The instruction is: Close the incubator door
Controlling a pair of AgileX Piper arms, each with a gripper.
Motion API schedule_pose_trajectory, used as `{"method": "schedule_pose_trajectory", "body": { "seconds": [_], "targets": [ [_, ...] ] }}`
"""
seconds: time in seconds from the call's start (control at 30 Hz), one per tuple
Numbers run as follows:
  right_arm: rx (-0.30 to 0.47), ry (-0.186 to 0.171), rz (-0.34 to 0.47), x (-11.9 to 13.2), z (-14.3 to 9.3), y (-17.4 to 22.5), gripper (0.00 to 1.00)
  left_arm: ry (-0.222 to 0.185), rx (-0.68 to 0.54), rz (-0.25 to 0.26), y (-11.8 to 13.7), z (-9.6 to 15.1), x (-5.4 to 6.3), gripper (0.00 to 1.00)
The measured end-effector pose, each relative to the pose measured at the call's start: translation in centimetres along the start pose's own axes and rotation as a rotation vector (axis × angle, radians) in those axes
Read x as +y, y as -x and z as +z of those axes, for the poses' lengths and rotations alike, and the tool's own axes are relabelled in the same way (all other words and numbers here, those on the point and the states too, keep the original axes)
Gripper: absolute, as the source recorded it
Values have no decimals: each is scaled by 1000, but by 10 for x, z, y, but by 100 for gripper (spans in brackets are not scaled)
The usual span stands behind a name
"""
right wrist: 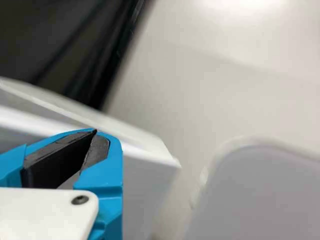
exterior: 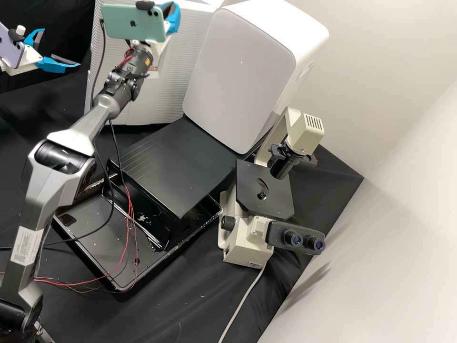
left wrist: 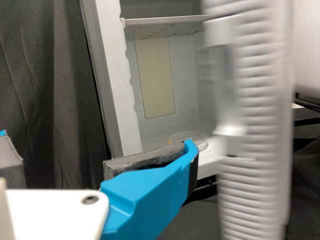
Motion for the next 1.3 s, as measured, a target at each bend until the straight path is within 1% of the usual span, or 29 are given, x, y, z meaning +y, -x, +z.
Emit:
{"method": "schedule_pose_trajectory", "body": {
  "seconds": [0.07, 0.13, 0.27, 0.3, 0.53, 0.77, 0.9, 1.07, 1.17, 1.23, 1.3],
  "targets": [
    [18, 3, 18, 6, -8, -8, 0, 0, 0, 0, 0, 0, 0, 100],
    [15, -2, 18, 6, -10, -13, 0, 0, 0, 0, 0, 0, 0, 100],
    [4, -24, 15, 8, -11, -14, 0, 0, 0, 0, 0, 0, 0, 100],
    [5, -24, 15, 8, -11, -14, 0, 0, 0, 0, 0, 0, 0, 100],
    [-19, -18, -40, -9, -4, -11, 0, 0, 0, 0, 0, 0, 0, 100],
    [-30, -39, -69, -18, 0, -9, 0, 0, 0, 0, 0, 0, 0, 100],
    [-33, -36, -80, -19, 1, -5, 0, 0, 0, 0, 0, 0, 0, 100],
    [-26, -32, -47, -13, 0, 15, 0, 0, 0, 0, 0, 0, 0, 100],
    [-34, -25, -39, -7, 2, 37, 0, 0, 0, 0, 0, 0, 0, 100],
    [-39, -19, -10, 2, 4, 53, 0, 0, 0, 0, 0, 0, 0, 100],
    [-53, -5, 6, -1, 9, 72, 0, 0, 0, 0, 0, 0, 0, 100]
  ]
}}
